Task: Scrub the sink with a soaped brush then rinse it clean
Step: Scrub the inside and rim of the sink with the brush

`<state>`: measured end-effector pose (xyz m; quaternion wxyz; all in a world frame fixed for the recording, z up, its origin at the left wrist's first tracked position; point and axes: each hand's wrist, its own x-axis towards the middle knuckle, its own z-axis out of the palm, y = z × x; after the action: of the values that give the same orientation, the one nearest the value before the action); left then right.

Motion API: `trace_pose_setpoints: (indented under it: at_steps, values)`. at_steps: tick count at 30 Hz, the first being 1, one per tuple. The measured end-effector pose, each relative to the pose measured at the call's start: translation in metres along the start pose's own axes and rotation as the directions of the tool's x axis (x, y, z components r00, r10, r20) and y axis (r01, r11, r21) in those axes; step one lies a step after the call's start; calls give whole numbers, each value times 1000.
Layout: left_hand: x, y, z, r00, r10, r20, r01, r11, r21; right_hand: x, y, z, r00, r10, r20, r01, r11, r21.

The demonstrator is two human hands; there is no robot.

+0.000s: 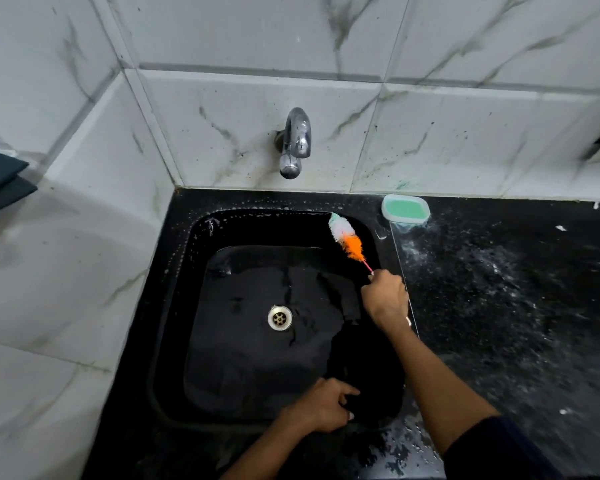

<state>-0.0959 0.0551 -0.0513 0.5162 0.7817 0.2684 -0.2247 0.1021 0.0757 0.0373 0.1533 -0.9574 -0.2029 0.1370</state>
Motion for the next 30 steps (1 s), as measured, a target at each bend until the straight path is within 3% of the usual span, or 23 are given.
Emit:
trace_pose_setpoints:
  at_steps: [4, 8, 12, 16, 25, 30]
  values:
    - [4, -3, 1, 1000, 1, -4, -1, 1000, 7, 21, 13, -29, 998, 34, -44, -38, 994, -102]
    - [7, -5, 1, 1000, -1, -9, 2, 1000, 8, 21, 12, -39, 994, -103, -27, 96, 976, -198]
    - [8, -6, 1, 1000, -5, -28, 5, 1000, 2, 30, 20, -57, 996, -75, -56, 62, 979, -194]
    - [9, -5, 3, 999, -3, -38, 3, 1000, 9, 28, 26, -58, 982, -183, 55, 191, 942, -275]
    - [6, -7, 7, 996, -23, -91, 23, 1000, -11, 31, 26, -62, 983, -181, -14, 170, 945, -279]
    - [1, -3, 6, 993, -39, -116, 40, 999, 10, 47, 18, -78, 958, -277, -69, 220, 869, -443]
